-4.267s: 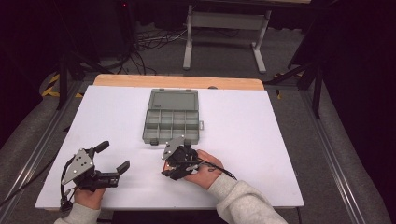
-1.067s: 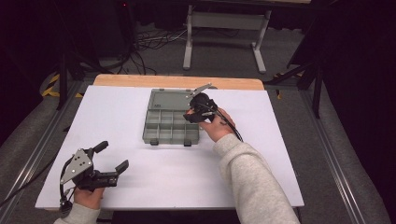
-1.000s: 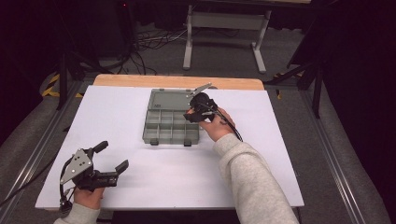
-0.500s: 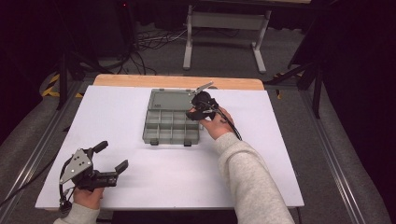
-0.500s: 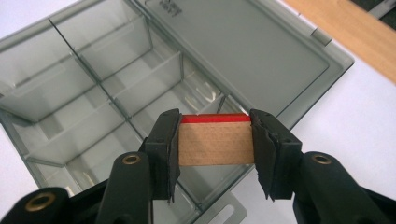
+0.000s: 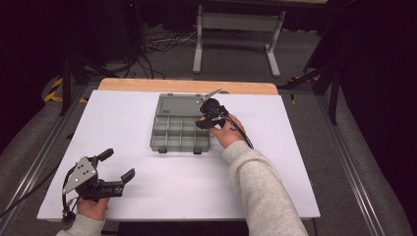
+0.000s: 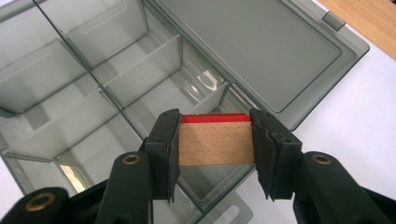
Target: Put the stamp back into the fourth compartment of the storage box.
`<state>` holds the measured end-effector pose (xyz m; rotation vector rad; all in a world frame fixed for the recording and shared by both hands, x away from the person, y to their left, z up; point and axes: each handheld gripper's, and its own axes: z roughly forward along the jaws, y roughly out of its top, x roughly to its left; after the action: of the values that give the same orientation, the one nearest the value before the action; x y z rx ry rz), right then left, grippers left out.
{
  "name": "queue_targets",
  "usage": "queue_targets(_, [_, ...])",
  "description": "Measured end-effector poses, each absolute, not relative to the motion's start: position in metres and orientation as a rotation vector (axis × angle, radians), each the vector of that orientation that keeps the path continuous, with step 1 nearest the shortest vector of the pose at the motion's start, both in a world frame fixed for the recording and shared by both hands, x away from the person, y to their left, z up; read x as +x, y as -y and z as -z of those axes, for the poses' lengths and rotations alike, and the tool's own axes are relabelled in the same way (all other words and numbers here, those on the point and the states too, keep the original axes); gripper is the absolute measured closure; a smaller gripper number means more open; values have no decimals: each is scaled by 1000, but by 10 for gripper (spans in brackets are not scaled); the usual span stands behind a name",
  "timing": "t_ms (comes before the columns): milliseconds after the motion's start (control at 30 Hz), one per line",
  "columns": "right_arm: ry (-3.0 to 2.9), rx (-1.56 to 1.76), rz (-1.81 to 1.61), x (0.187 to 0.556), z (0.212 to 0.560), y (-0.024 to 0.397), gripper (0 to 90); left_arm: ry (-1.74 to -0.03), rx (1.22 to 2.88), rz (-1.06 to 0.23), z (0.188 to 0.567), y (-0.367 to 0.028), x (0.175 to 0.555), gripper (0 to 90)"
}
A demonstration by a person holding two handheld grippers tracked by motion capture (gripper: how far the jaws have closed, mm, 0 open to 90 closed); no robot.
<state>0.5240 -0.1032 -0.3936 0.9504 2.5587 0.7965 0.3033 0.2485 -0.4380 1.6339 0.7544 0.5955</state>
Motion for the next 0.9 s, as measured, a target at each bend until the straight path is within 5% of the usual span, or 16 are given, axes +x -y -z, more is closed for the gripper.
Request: queue_targets(900, [-2583,955,-733,527,404,99,547,-759,1629,-593,438,-248,303,21])
